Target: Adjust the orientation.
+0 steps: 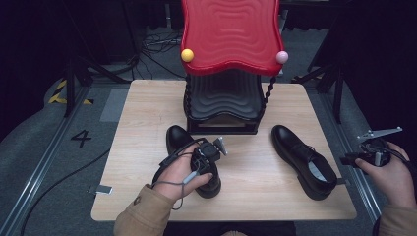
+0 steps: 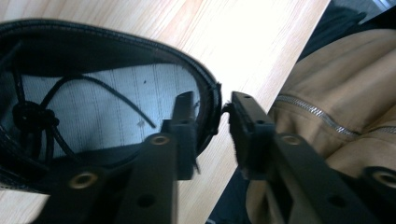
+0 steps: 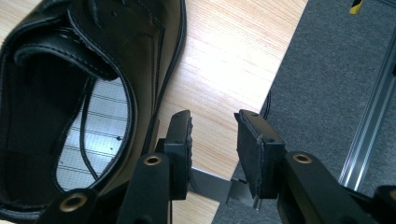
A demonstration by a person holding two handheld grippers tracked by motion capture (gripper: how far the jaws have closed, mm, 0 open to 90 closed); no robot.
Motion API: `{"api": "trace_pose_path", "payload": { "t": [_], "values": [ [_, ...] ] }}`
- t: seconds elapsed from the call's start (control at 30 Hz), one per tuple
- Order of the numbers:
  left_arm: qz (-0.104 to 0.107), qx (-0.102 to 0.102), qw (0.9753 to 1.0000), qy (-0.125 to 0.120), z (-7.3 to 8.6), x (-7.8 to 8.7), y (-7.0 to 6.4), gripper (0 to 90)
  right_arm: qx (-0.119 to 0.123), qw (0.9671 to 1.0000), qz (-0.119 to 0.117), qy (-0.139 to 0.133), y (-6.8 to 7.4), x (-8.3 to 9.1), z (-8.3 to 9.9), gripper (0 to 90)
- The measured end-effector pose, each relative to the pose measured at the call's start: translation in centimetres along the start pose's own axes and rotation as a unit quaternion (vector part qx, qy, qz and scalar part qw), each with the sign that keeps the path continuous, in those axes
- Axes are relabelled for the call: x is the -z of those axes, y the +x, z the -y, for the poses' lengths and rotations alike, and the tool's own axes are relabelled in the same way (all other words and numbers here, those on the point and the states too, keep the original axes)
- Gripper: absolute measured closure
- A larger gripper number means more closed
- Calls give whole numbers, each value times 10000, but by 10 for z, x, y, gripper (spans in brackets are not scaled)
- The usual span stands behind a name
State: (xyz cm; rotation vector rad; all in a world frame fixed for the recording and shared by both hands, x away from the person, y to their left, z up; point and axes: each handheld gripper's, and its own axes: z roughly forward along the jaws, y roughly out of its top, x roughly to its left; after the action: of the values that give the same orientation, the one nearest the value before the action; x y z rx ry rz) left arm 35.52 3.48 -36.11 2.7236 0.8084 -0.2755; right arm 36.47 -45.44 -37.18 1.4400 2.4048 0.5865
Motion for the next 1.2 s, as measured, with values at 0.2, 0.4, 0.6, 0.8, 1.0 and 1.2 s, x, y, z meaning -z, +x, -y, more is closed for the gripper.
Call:
{"api": "trace_pose_path", "payload": {
  "t": [0.2, 0.4, 0.6, 0.8, 1.0, 1.2],
  "values": [
    [55, 59, 9987, -508, 10, 20, 6, 642, 88, 9997, -220, -108, 12, 3, -7, 654],
    [-93, 430, 9952, -870, 31, 39, 21, 615, 164, 9972, -687, -240, 36, 3, -24, 639],
    [-195, 655, 9926, -1006, 43, 43, 31, 607, 257, 9935, -1098, -174, 61, -2, -41, 642],
    [-181, 819, 9906, -1082, 54, 45, 38, 605, 564, 9866, -1526, -106, 97, -16, -69, 629],
    [-160, 1005, 9881, -1154, 68, 50, 47, 600, 914, 9765, -1954, 26, 142, -36, -100, 617],
    [-209, 1153, 9862, -1170, 76, 51, 52, 583, 1208, 9682, -2184, 148, 176, -46, -122, 617]
  ]
}}
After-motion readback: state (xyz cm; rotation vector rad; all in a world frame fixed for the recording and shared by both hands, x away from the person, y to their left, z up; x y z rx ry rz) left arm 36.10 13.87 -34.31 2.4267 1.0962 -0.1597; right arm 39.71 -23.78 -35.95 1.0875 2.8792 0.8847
